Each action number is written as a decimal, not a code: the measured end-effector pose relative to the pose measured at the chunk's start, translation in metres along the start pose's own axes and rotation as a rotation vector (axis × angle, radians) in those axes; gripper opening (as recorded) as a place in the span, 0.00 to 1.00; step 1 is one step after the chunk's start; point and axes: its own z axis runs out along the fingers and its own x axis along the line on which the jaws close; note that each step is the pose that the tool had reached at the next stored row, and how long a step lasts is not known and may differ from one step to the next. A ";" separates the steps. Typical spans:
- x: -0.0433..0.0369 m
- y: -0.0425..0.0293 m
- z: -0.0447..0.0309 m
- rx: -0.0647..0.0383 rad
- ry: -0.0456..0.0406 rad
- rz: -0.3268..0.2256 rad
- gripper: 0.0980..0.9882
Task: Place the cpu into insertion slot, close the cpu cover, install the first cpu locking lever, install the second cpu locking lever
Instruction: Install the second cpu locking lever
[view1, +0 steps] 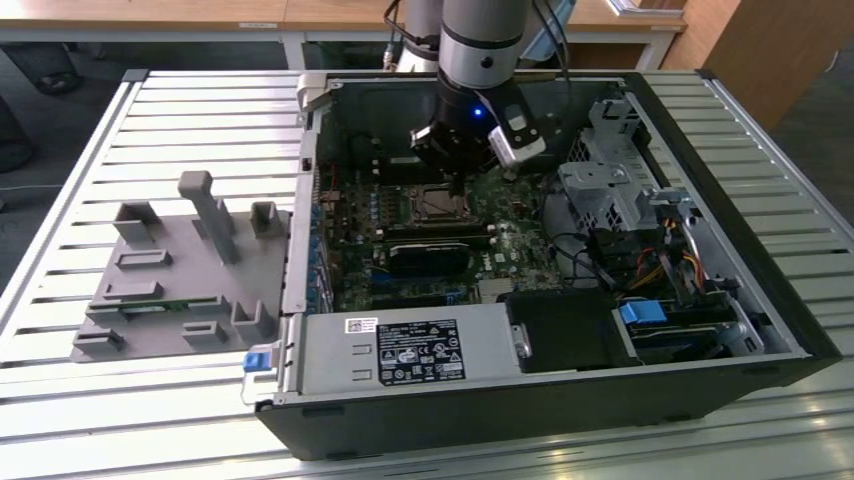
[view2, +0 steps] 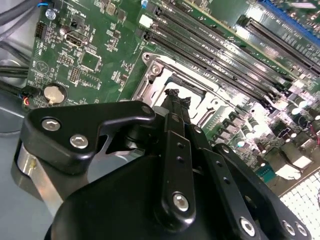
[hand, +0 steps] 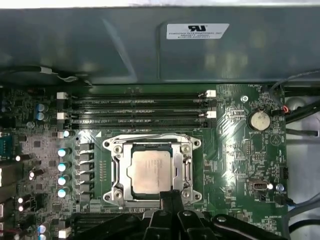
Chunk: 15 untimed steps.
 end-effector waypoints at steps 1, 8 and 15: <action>0.0000 -0.0004 0.0009 -0.003 0.0001 0.000 0.01; -0.0001 -0.0047 0.0053 -0.006 0.0004 -0.003 0.01; -0.0004 -0.0153 0.0066 -0.006 0.0007 -0.008 0.01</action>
